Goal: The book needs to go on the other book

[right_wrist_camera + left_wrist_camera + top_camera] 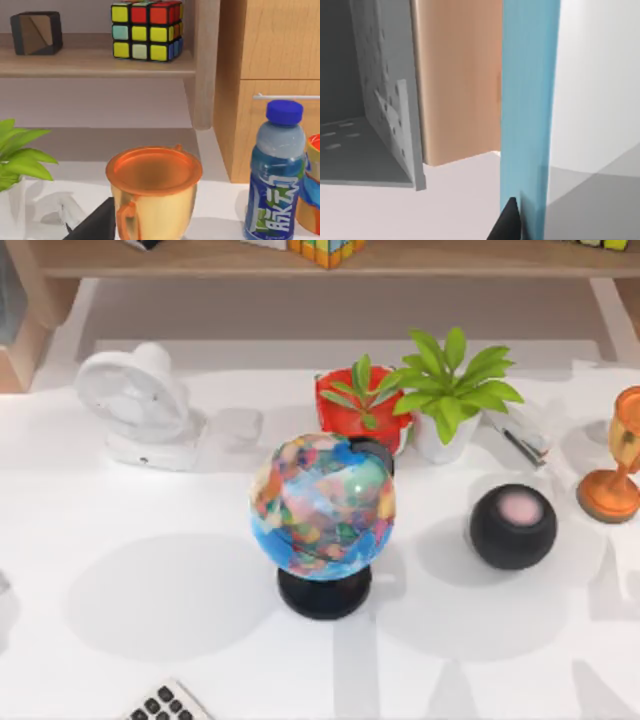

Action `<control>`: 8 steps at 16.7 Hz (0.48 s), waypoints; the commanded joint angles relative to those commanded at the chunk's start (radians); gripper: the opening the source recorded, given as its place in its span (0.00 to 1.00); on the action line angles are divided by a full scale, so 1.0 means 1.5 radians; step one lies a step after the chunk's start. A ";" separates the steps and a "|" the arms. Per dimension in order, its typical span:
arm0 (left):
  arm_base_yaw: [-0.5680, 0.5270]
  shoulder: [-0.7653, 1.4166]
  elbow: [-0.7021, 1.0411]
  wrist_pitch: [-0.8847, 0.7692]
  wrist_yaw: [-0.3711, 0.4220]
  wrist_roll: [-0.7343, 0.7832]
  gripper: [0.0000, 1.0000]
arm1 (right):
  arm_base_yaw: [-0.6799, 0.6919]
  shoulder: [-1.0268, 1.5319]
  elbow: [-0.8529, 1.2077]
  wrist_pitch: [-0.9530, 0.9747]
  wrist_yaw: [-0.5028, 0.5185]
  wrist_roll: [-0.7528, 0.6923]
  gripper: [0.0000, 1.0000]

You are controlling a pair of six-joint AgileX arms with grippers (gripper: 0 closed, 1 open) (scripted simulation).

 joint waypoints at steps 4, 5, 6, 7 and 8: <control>-0.006 0.009 0.004 0.005 -0.003 -0.004 0.00 | 0.000 0.000 0.000 0.000 0.000 0.000 1.00; -0.006 0.009 0.004 0.005 -0.003 -0.004 0.00 | 0.000 0.000 0.000 0.000 0.000 0.000 1.00; -0.006 0.009 0.004 0.005 -0.003 -0.004 0.00 | 0.000 0.000 0.000 0.000 0.000 0.000 1.00; -0.006 0.009 0.004 0.005 -0.003 -0.004 0.08 | 0.000 0.000 0.000 0.000 0.000 0.000 1.00; -0.006 0.009 0.004 0.005 -0.003 -0.004 0.15 | 0.000 0.000 0.000 0.000 0.000 0.000 1.00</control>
